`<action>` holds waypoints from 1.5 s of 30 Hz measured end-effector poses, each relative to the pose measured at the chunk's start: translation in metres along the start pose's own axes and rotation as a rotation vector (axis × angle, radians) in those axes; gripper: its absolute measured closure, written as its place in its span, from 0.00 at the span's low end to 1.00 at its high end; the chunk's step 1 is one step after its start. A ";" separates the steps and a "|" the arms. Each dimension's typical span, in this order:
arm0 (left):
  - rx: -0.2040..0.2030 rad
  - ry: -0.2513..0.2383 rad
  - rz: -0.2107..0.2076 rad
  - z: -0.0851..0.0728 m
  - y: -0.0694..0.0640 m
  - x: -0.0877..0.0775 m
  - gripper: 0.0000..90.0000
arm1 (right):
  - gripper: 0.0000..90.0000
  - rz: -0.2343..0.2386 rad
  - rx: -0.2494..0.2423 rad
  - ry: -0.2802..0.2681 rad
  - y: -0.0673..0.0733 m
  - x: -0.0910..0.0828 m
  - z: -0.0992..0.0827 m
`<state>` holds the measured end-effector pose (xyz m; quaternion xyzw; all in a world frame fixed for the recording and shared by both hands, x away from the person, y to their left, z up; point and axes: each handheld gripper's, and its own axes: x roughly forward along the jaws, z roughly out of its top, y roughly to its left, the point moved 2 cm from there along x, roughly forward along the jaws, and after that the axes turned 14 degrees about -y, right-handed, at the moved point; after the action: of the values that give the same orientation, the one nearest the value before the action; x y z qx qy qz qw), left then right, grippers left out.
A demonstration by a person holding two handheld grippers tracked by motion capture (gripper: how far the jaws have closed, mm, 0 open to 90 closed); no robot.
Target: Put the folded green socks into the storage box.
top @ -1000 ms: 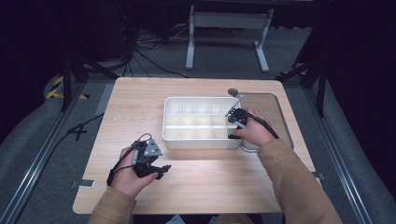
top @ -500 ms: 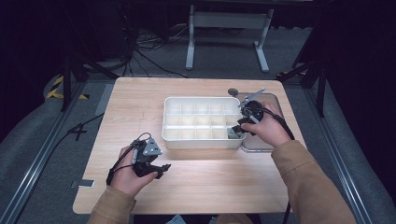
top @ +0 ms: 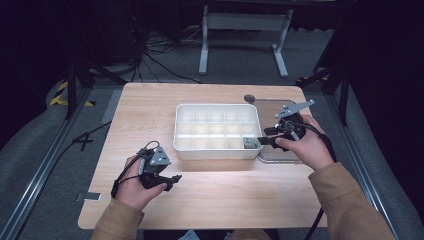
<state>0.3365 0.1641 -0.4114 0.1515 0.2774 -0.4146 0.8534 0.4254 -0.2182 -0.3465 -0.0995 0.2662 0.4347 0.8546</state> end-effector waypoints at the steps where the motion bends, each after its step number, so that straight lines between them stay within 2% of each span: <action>1: 0.001 0.002 -0.002 0.000 0.000 -0.001 0.41 | 0.58 0.007 0.001 -0.006 0.002 -0.003 -0.001; 6: 0.008 0.006 -0.027 0.003 -0.003 0.000 0.39 | 0.53 0.046 -0.002 -0.019 0.013 -0.011 -0.009; 10: 0.018 0.010 -0.040 0.006 -0.008 0.001 0.39 | 0.50 0.068 -0.003 -0.055 0.024 -0.019 -0.018; 15: 0.028 0.014 -0.048 0.010 -0.011 0.000 0.39 | 0.47 0.074 -0.001 -0.071 0.031 -0.024 -0.026; 19: 0.039 0.024 -0.058 0.011 -0.013 0.003 0.39 | 0.46 0.100 0.011 -0.059 0.043 -0.023 -0.043; 22: 0.041 0.027 -0.066 0.012 -0.015 0.004 0.38 | 0.46 0.095 0.003 -0.046 0.047 -0.022 -0.050; 23: 0.045 0.031 -0.069 0.013 -0.016 0.005 0.38 | 0.46 0.098 -0.005 -0.057 0.048 -0.023 -0.053; 24: 0.047 0.029 -0.070 0.013 -0.016 0.005 0.38 | 0.46 0.102 0.018 -0.073 0.049 -0.023 -0.056; 25: 0.049 0.029 -0.071 0.014 -0.017 0.005 0.38 | 0.45 0.102 0.032 -0.071 0.049 -0.021 -0.058; 26: 0.048 0.030 -0.072 0.014 -0.018 0.005 0.38 | 0.45 0.108 0.018 -0.049 0.051 -0.020 -0.061; 31: 0.054 0.035 -0.078 0.015 -0.018 0.006 0.38 | 0.44 0.094 -0.002 -0.041 0.055 -0.017 -0.070; 35: 0.054 0.030 -0.096 0.014 -0.020 0.010 0.34 | 0.44 0.112 -0.005 -0.006 0.060 -0.008 -0.084; 40: 0.059 0.020 -0.116 0.012 -0.022 0.015 0.32 | 0.44 0.110 -0.008 0.002 0.062 0.000 -0.095; 45: 0.054 0.051 -0.133 0.006 -0.025 0.023 0.30 | 0.44 0.099 0.003 -0.006 0.061 0.010 -0.109</action>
<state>0.3303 0.1317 -0.4214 0.1664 0.2973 -0.4739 0.8120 0.3413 -0.2183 -0.4401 -0.0835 0.2689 0.4763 0.8330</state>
